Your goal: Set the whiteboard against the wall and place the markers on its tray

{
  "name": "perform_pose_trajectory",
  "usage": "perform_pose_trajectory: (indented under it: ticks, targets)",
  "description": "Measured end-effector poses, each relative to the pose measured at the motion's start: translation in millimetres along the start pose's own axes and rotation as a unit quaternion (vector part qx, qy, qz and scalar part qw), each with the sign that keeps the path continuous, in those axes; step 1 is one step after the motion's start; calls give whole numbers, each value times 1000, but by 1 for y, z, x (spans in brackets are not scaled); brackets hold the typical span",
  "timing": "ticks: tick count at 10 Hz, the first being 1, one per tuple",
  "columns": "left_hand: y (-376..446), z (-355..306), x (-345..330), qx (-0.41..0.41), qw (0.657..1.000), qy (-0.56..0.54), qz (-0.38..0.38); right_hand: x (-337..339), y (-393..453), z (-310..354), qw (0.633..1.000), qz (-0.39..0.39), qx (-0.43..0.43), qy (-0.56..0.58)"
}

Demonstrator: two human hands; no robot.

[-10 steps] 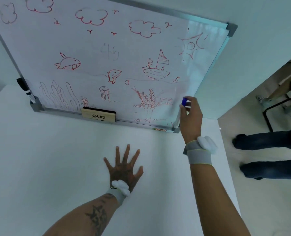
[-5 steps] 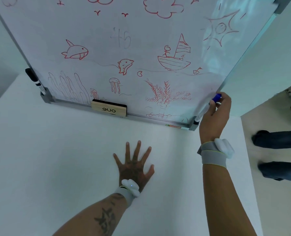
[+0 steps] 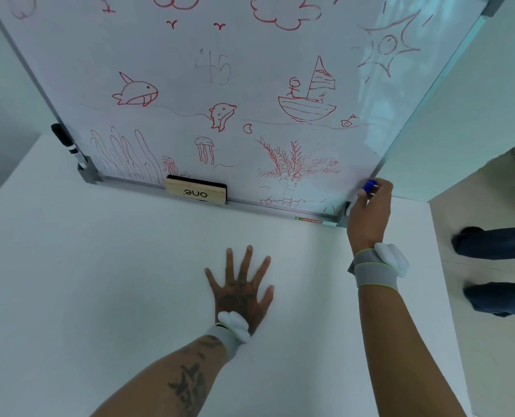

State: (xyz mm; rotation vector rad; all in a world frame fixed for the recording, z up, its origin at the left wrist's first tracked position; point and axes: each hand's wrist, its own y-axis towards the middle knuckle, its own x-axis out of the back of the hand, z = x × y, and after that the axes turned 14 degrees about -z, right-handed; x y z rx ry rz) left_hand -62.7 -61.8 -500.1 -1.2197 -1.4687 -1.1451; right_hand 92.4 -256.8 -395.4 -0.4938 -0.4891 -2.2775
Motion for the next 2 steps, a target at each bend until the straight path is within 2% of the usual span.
perform_pose_trajectory:
  ticks: [2]
  targets:
    - [6,0,12,-7,996,6,86,19,-16,21,998,0,29,50]
